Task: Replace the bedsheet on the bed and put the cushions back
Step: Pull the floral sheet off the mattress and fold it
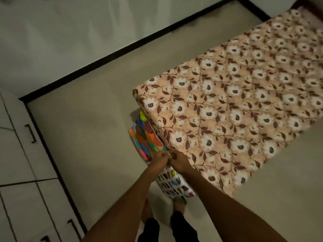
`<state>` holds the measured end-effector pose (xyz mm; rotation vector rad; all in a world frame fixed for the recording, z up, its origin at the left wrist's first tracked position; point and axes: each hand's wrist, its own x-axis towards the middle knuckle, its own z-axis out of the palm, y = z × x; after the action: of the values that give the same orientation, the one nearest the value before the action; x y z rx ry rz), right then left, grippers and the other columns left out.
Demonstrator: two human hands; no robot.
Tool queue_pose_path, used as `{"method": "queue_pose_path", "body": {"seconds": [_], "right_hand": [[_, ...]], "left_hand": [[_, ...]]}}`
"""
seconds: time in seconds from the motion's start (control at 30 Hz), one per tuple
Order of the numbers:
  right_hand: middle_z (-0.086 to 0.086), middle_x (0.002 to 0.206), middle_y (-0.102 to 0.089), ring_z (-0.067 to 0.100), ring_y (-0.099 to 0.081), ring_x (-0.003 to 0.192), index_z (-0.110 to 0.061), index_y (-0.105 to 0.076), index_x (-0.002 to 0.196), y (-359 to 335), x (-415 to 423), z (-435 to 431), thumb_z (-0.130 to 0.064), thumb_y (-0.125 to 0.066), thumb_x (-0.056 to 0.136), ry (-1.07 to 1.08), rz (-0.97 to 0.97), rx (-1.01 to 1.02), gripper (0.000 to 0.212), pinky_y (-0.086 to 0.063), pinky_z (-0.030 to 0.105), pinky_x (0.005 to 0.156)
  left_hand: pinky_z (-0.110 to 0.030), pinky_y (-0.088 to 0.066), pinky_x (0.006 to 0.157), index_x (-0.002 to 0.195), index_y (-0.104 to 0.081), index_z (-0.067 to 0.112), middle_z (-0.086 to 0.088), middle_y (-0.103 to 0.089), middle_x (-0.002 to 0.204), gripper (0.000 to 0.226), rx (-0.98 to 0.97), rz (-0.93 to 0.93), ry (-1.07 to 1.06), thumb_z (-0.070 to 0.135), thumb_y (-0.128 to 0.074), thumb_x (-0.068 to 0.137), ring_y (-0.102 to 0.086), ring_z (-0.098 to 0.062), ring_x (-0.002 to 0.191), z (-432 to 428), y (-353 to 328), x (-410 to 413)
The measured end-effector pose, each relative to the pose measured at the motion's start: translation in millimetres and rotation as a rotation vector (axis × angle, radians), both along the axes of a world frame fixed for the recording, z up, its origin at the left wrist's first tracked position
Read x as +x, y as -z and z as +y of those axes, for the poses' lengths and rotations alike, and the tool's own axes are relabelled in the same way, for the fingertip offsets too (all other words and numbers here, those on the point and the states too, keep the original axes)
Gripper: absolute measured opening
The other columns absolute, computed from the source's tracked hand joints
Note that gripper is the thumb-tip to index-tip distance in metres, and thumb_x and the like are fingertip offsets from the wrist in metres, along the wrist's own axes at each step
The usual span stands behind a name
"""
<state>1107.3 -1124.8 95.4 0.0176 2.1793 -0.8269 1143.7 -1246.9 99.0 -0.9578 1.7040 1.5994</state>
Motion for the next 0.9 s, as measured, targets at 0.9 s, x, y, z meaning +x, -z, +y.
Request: {"method": "queue_pose_path", "body": {"seconds": [0.9], "right_hand": [[0.011,0.099,-0.073,0.023,-0.068,0.074,-0.007,-0.072,0.11,216,160,284,-0.028,-0.073,0.085,1.499,-0.495,-0.012,0.033,-0.053,0.029,0.049]], "left_hand": [[-0.028,-0.054,0.059,0.102,-0.07,0.007,-0.01,-0.08,0.092,0.027,-0.147,-0.39,0.388,0.033,-0.062,0.097,-0.078,-0.031,0.087,238,204,57]]}}
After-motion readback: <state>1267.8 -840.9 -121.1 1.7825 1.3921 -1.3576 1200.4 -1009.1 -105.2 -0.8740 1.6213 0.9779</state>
